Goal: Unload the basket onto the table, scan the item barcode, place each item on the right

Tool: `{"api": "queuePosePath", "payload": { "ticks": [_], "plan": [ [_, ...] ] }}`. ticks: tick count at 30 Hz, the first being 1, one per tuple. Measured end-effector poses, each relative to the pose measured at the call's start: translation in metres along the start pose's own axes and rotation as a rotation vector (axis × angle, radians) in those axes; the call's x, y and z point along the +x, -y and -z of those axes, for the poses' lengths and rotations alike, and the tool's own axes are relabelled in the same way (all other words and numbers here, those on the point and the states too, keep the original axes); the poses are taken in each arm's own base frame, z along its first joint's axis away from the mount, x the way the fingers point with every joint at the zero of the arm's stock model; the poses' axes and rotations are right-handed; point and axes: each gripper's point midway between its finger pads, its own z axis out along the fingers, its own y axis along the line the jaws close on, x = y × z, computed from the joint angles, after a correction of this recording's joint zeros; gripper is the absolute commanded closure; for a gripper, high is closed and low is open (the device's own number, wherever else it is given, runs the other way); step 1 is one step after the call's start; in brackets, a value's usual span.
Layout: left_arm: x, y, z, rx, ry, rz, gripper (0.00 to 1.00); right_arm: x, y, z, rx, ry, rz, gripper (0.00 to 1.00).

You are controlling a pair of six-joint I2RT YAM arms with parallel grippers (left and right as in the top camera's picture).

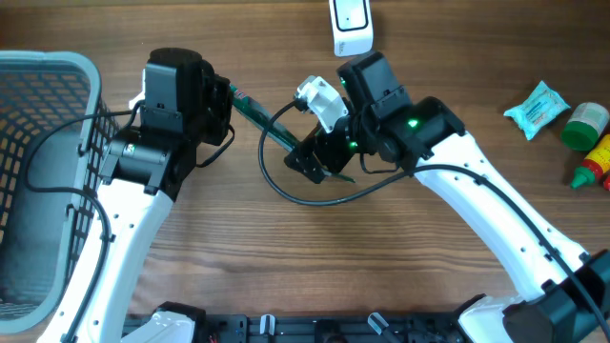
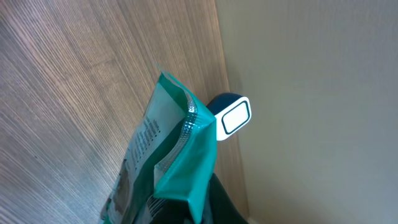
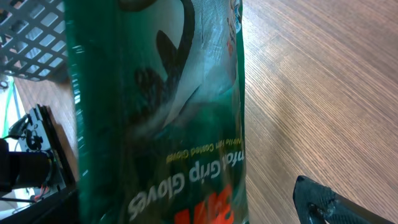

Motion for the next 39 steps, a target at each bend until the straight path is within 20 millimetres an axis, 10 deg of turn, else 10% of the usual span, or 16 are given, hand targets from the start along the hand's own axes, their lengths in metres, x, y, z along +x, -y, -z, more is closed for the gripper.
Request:
{"api": "queuePosePath", "payload": {
  "ticks": [8, 11, 14, 16, 19, 26, 39],
  "plan": [
    [0.008, 0.010, 0.000, 0.041, -0.050, 0.008, 0.96, 0.009, 0.010, -0.022, 0.023, -0.052, 0.001, 0.32],
    [0.009, 0.010, 0.000, 0.041, -0.056, 0.008, 0.96, 0.020, 0.018, -0.041, 0.027, -0.103, -0.029, 0.94],
    [0.013, 0.010, 0.000, 0.040, -0.075, 0.006, 0.96, 0.020, 0.019, -0.045, 0.034, -0.105, -0.032, 0.96],
    [0.013, 0.007, 0.000, 0.031, -0.076, 0.006, 0.78, 0.020, 0.019, -0.045, 0.040, -0.106, -0.053, 0.95],
    [0.012, -0.001, 0.000, -0.002, -0.070, 0.006, 0.00, 0.022, 0.020, -0.045, 0.046, -0.113, -0.083, 0.96],
    [-0.001, -0.019, 0.000, -0.079, 0.005, -0.061, 0.00, 0.027, -0.005, -0.028, -0.058, -0.123, -0.113, 0.95],
    [-0.045, -0.059, 0.029, -0.266, 0.243, -0.239, 0.00, 0.073, -0.090, 0.078, -0.377, -0.188, -0.099, 0.95]
  ]
}}
